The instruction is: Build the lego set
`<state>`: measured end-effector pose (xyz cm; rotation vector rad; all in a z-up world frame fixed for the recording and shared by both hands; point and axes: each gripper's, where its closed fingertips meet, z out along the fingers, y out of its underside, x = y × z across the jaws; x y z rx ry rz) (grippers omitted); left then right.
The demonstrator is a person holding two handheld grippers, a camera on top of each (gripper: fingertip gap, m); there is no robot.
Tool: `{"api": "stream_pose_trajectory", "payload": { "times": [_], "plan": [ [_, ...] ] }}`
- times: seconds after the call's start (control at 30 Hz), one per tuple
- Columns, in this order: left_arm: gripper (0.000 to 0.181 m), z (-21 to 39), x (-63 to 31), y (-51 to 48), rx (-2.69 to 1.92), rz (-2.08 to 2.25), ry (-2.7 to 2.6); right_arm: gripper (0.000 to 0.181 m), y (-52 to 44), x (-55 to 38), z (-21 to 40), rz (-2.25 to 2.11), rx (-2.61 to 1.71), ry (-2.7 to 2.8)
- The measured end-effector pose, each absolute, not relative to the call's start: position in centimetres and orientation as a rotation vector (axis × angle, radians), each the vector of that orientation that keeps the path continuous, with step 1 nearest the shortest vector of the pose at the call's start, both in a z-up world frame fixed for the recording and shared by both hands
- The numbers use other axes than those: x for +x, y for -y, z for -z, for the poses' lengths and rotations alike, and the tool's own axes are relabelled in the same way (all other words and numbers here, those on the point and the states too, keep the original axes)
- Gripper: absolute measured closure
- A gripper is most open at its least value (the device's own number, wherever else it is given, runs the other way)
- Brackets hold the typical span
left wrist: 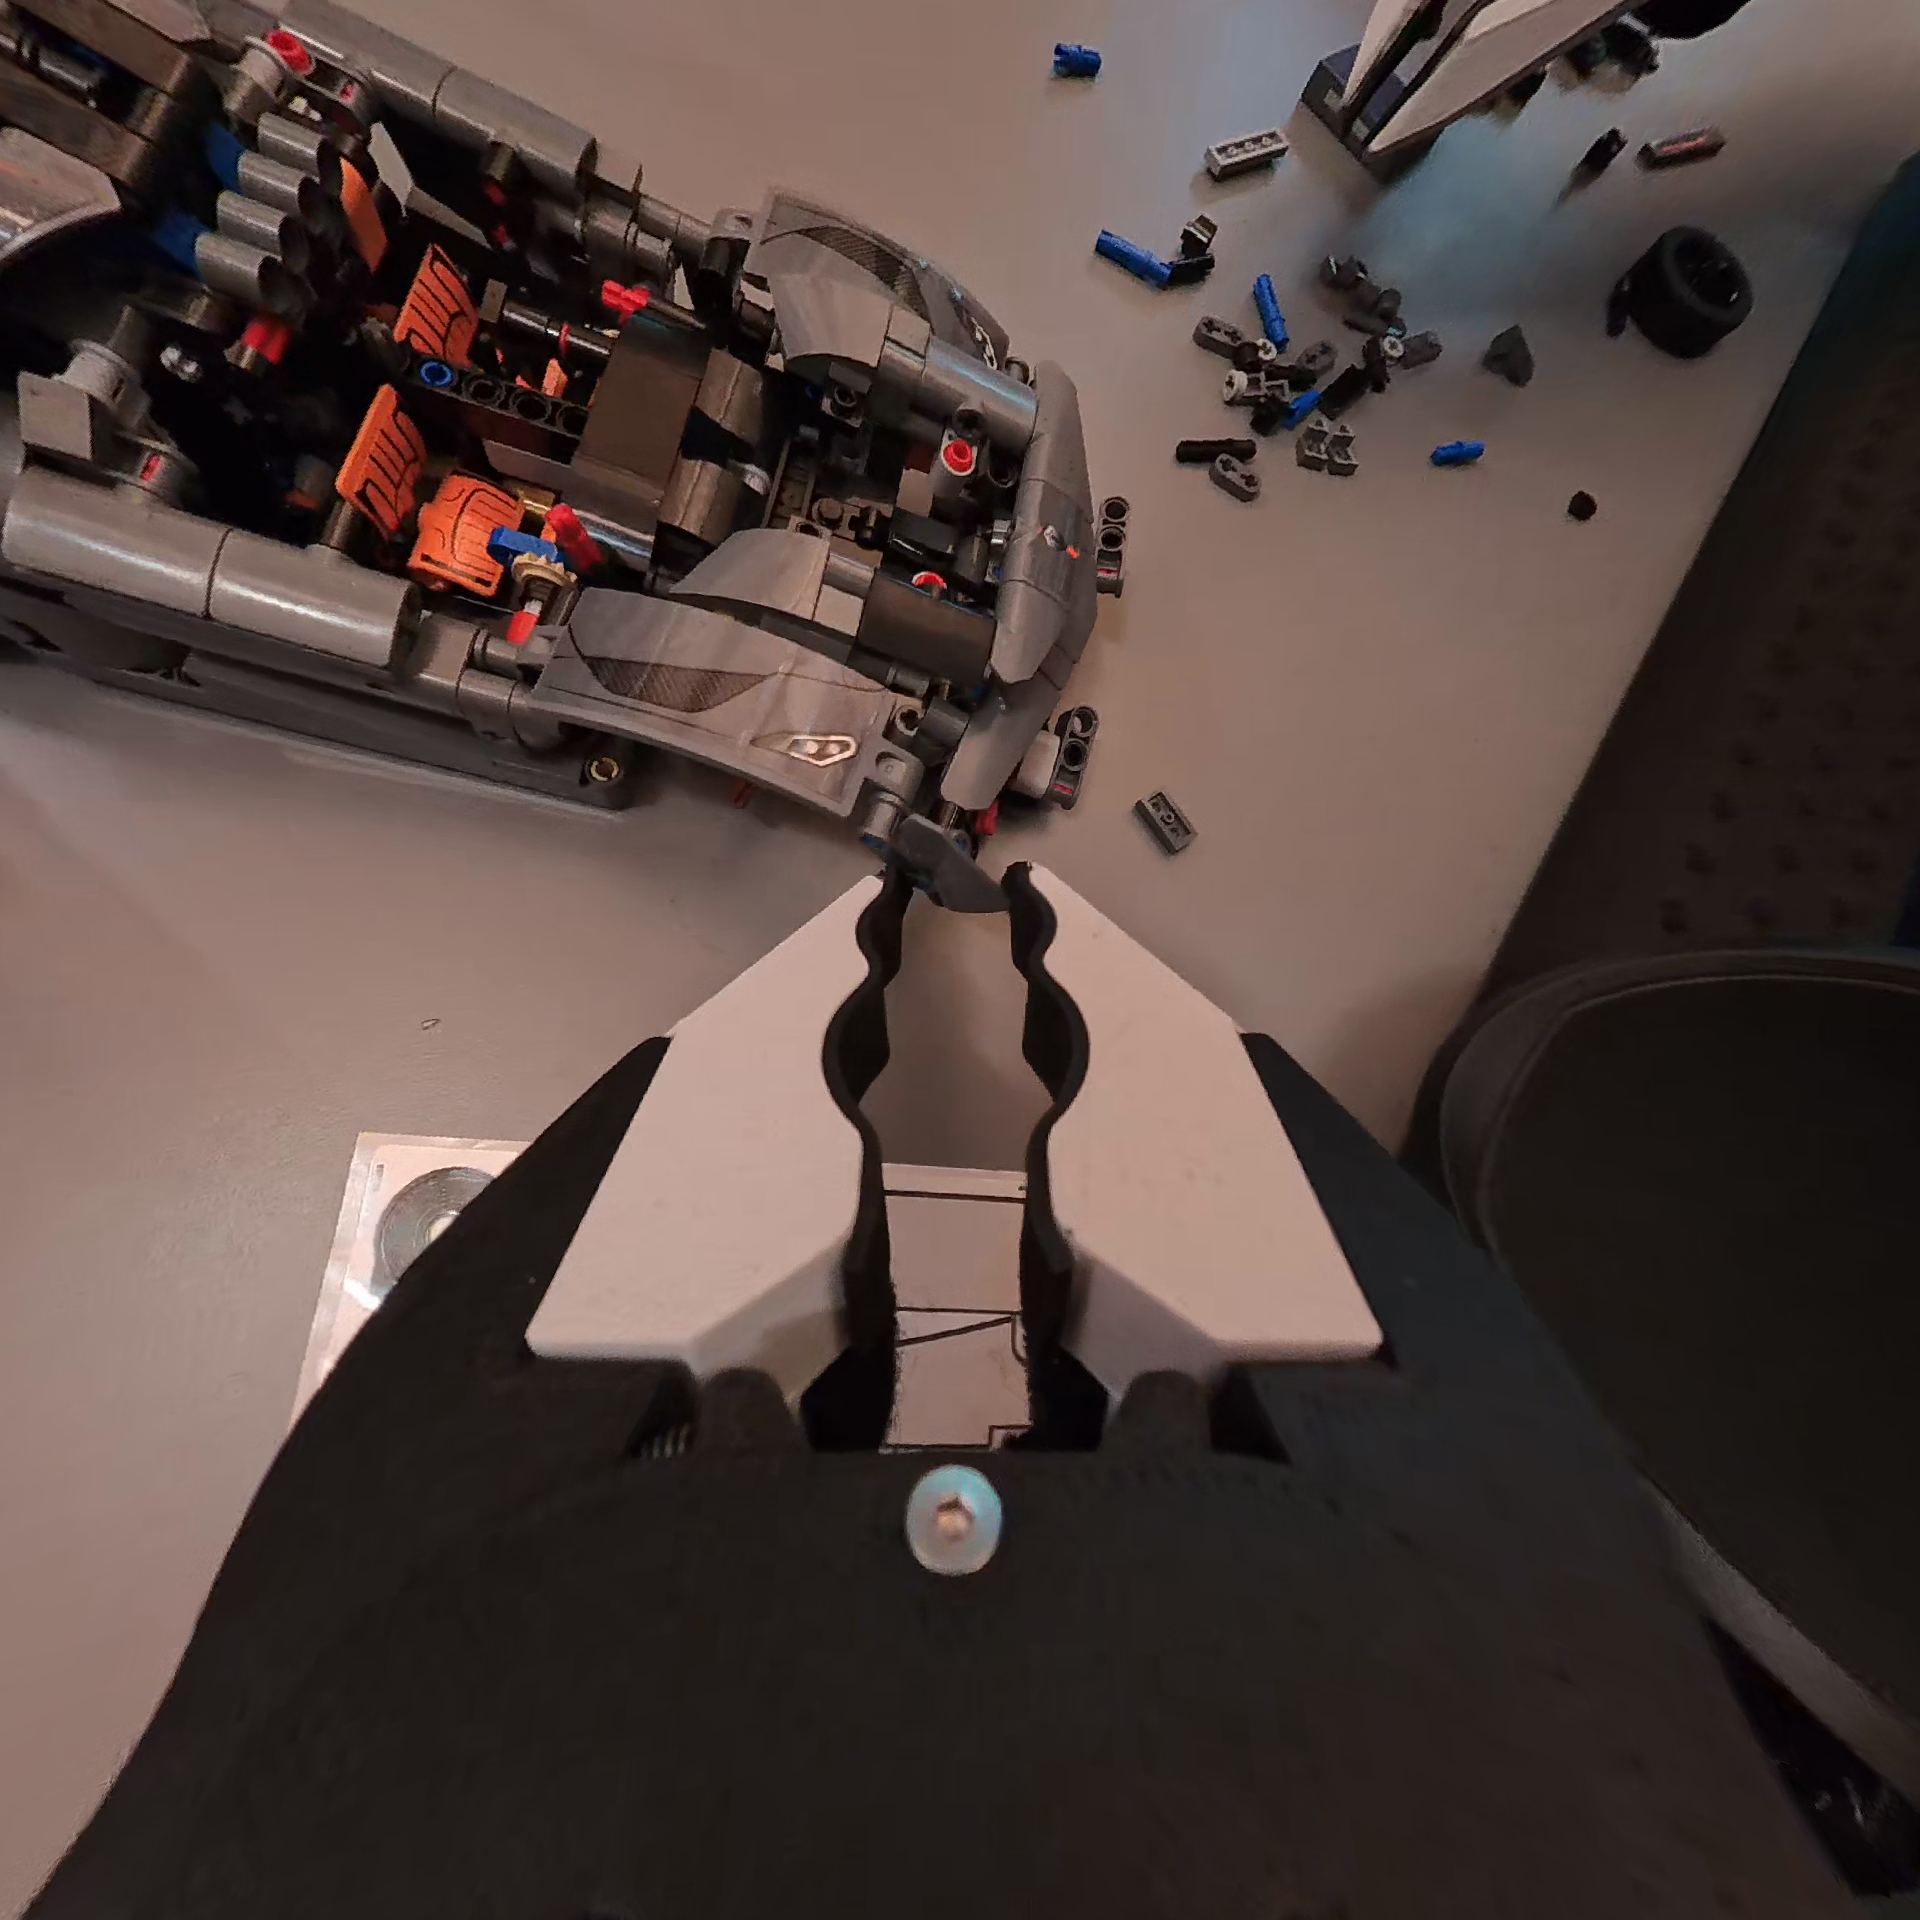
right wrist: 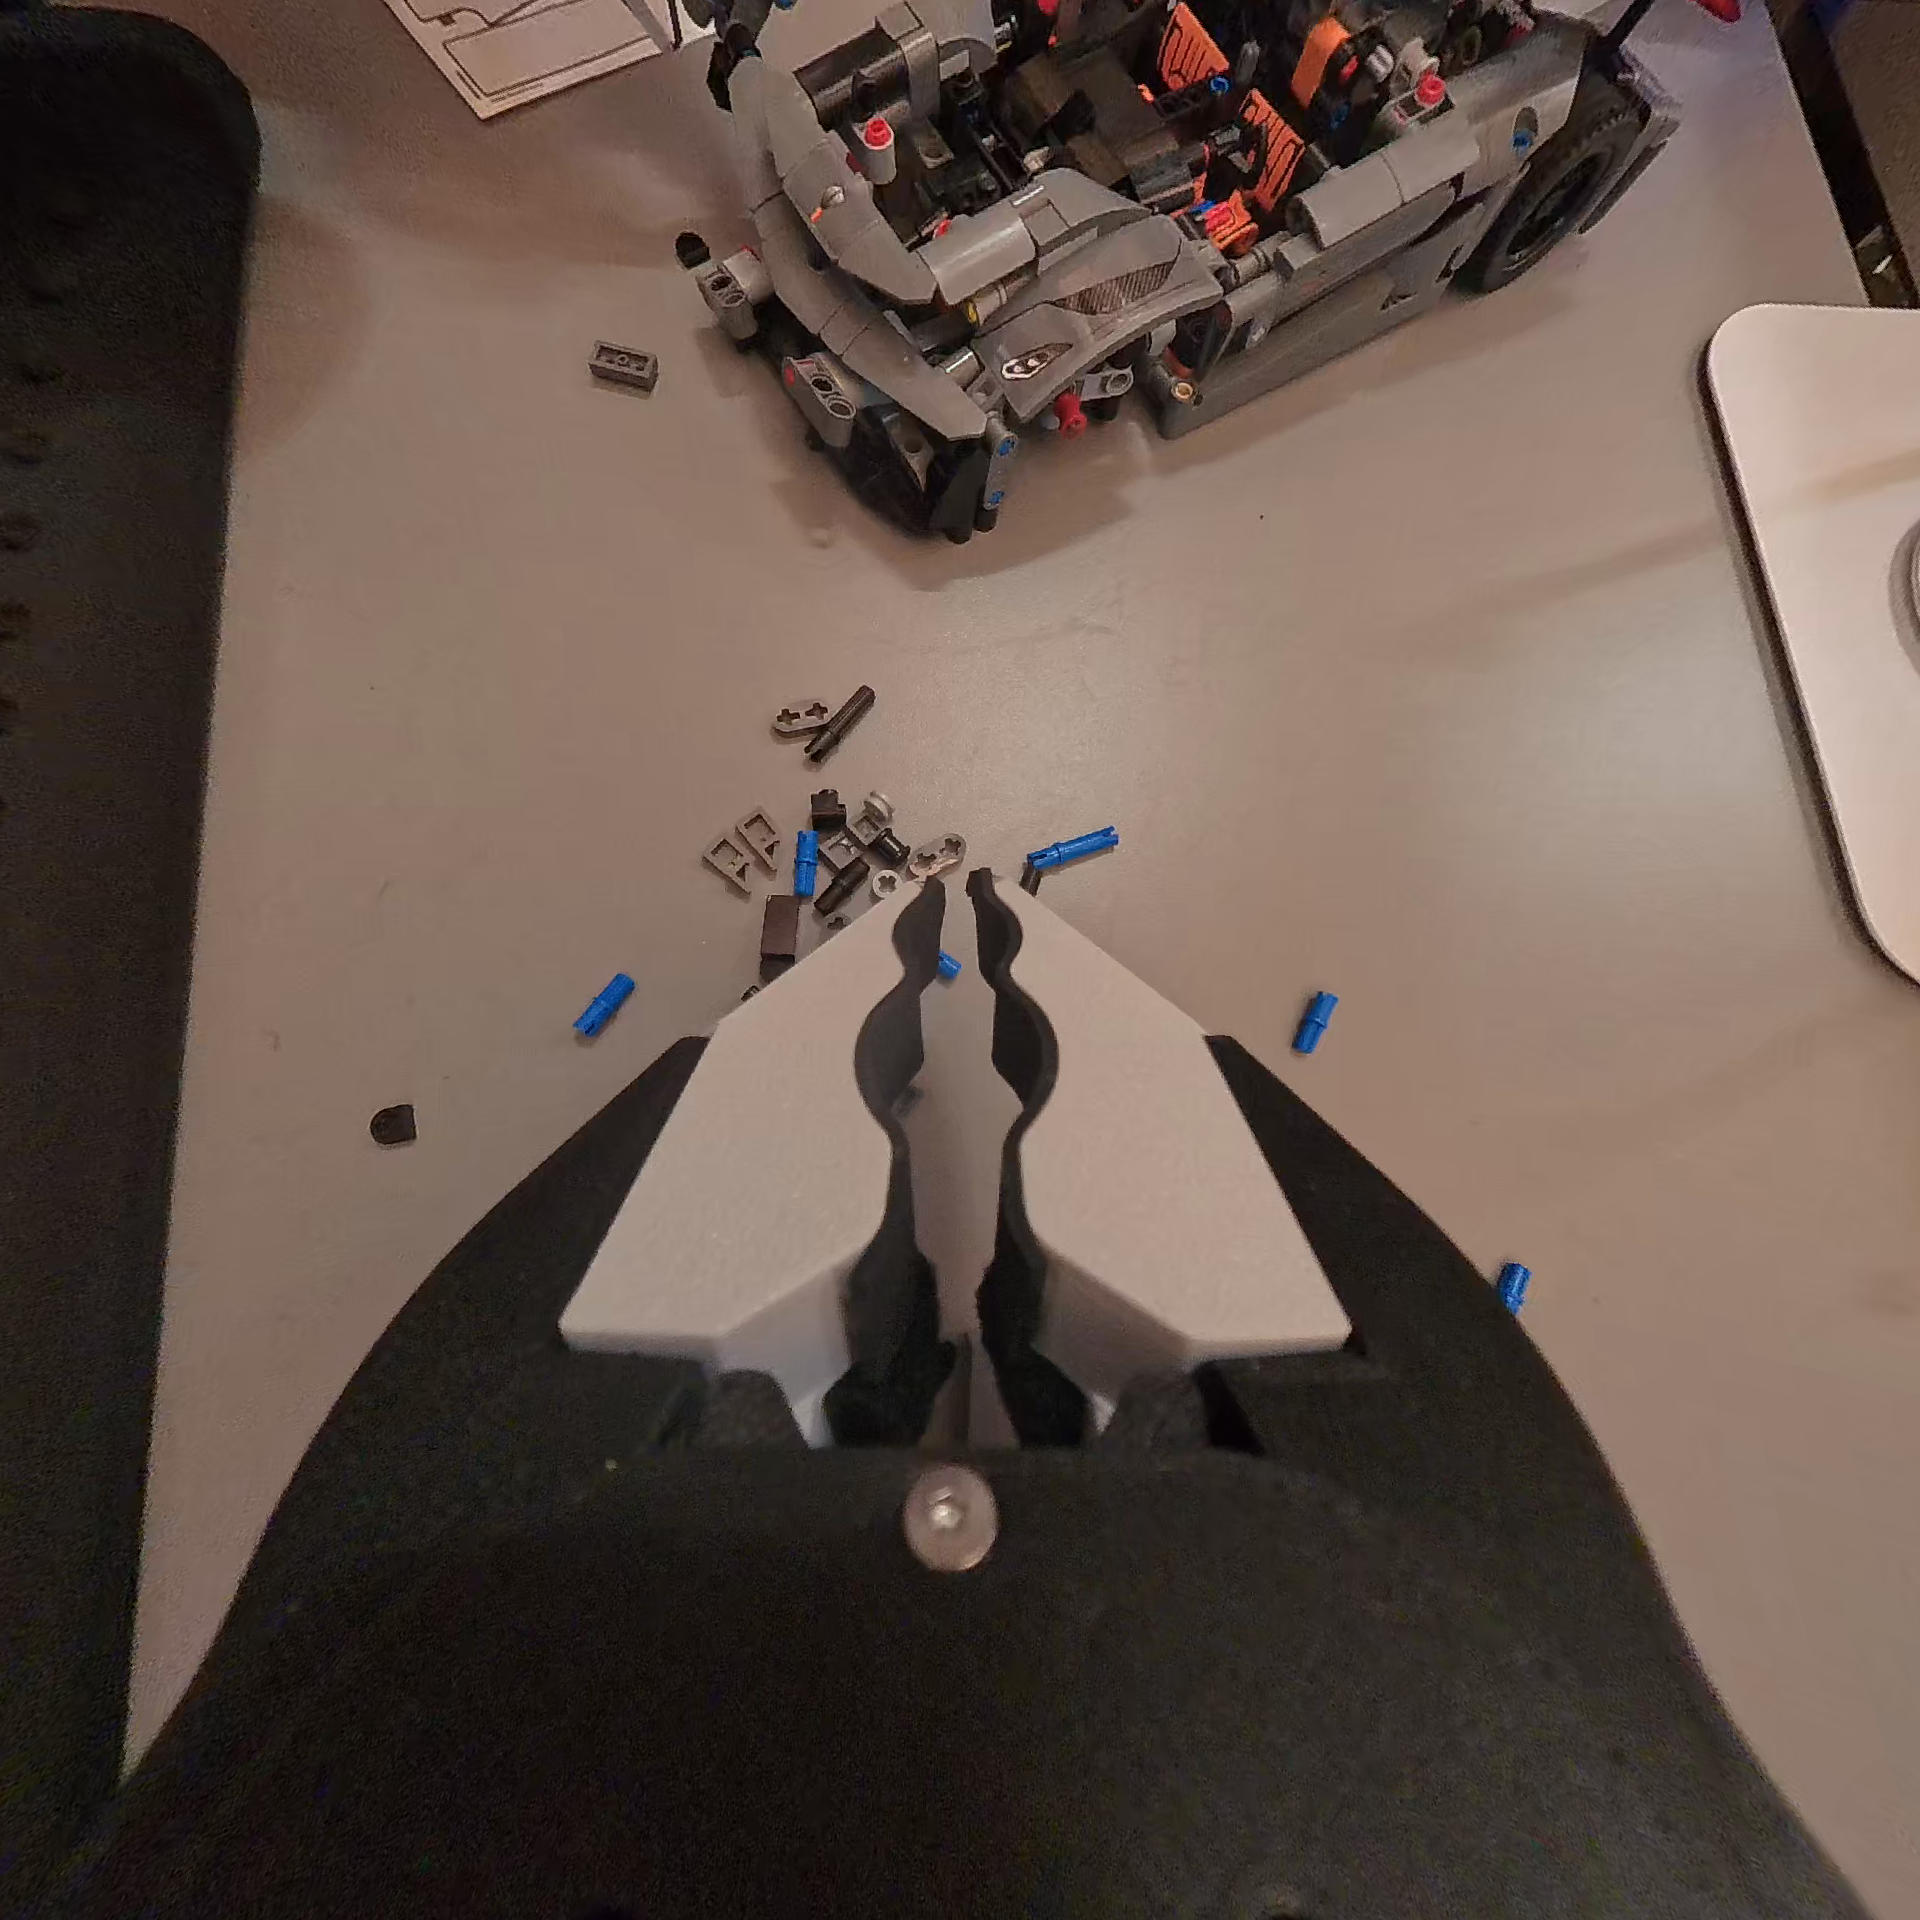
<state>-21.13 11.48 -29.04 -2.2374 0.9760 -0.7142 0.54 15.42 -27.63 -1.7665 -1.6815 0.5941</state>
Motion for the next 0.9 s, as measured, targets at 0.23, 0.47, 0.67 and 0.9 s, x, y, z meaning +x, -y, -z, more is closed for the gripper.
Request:
{"api": "stream_pose_trajectory", "payload": {
  "times": [0.23,0.47,0.67,0.9],
  "plan": [
    [0.156,29.3,-20.9,-11.0,-2.271,0.810,-0.935,0.178,-15.5,0.6,27.5,-0.593,-1.764,1.675],
    [0.166,29.8,-20.7,-10.8,-2.297,0.831,-0.954,0.178,-15.3,0.5,27.2,-0.599,-1.754,1.680],
    [0.170,30.0,-20.9,-10.9,-2.291,0.752,-0.983,0.178,-15.2,0.4,27.3,-0.597,-1.750,1.687],
    [0.172,30.2,-21.0,-10.9,-2.291,0.719,-1.006,0.178,-15.1,0.4,27.4,-0.597,-1.749,1.692]
  ]
}}
